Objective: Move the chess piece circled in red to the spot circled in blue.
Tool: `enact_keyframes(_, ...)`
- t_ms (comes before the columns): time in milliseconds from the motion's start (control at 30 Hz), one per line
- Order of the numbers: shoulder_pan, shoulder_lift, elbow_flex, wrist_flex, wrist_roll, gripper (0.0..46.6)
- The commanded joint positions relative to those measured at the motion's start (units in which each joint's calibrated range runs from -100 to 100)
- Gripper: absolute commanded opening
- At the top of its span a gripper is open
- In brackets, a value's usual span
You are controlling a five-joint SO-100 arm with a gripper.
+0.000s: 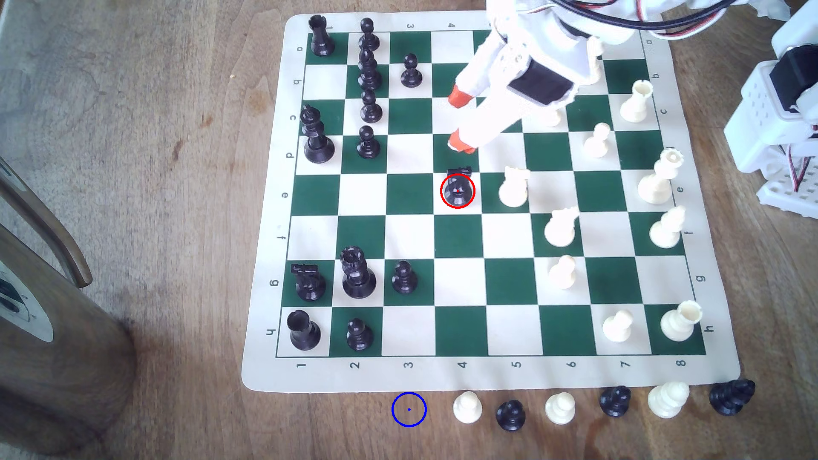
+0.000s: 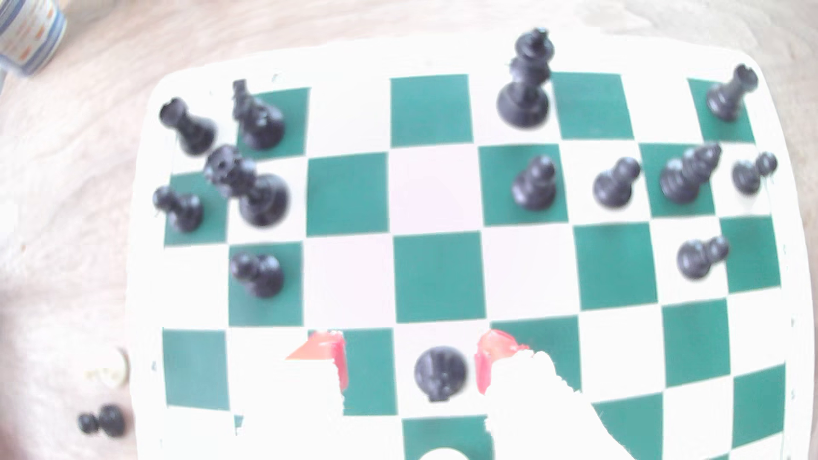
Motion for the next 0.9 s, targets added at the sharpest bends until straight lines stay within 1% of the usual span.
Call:
enact_keyframes(0, 0.2, 5.36, -12.04, 3.47, -2.1, 15.6)
enact_keyframes(133, 0.27, 7.14, -13.76, 6.25, -2.34, 15.2)
enact_keyframes(300, 0.51, 8.58, -11.13, 7.89, -1.95, 14.9)
enact_keyframes(433, 0.04, 10.03, -8.5, 5.92, -1.95, 14.9)
enact_keyframes(600, -0.04, 12.74, -8.14, 5.02, -1.81, 14.9)
enact_keyframes(867, -0.04, 13.51, -7.5, 3.39, -1.51, 15.0)
